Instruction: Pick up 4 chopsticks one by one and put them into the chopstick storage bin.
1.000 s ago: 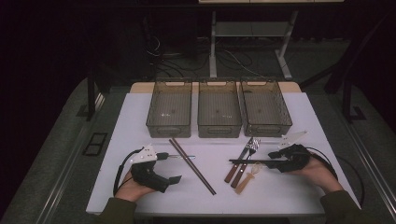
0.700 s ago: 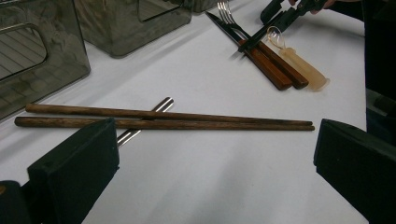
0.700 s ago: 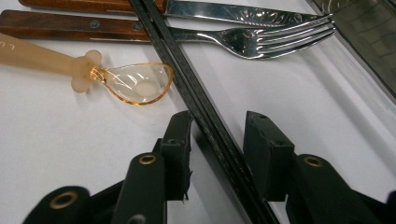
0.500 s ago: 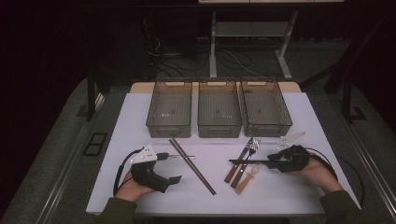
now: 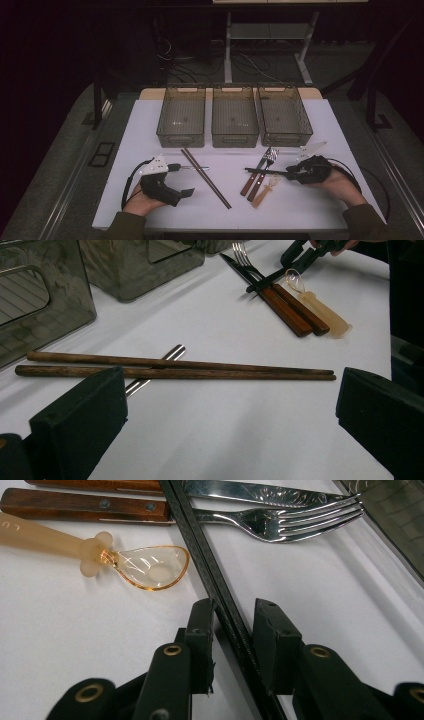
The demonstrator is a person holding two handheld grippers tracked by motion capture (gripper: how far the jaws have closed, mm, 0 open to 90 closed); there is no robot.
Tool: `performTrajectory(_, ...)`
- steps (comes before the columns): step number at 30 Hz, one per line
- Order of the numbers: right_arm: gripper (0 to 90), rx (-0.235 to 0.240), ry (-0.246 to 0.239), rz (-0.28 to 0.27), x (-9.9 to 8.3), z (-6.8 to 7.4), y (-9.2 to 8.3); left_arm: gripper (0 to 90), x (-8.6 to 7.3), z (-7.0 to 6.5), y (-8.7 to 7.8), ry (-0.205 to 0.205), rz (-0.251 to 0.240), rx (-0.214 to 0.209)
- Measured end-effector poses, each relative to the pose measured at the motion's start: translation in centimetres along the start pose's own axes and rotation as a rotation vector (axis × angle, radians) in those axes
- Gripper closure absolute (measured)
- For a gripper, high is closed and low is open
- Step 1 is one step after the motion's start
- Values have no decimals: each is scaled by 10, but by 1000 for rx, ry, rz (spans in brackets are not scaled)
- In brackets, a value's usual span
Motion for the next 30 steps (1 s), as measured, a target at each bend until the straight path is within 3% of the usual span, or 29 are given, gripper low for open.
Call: performTrajectory(30, 796, -14, -2, 20, 1, 1, 0, 0, 0, 0, 0, 1, 0, -2)
Point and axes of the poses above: each handheld gripper's, and its own axes: y roughly forward along the jaws, x roughly out of its top, z roughly to its left, the point moved 7 cm from there along y, roughly forward along the jaws, and after that the axes turned 5 degrees about -z, right-handed, at the moved point
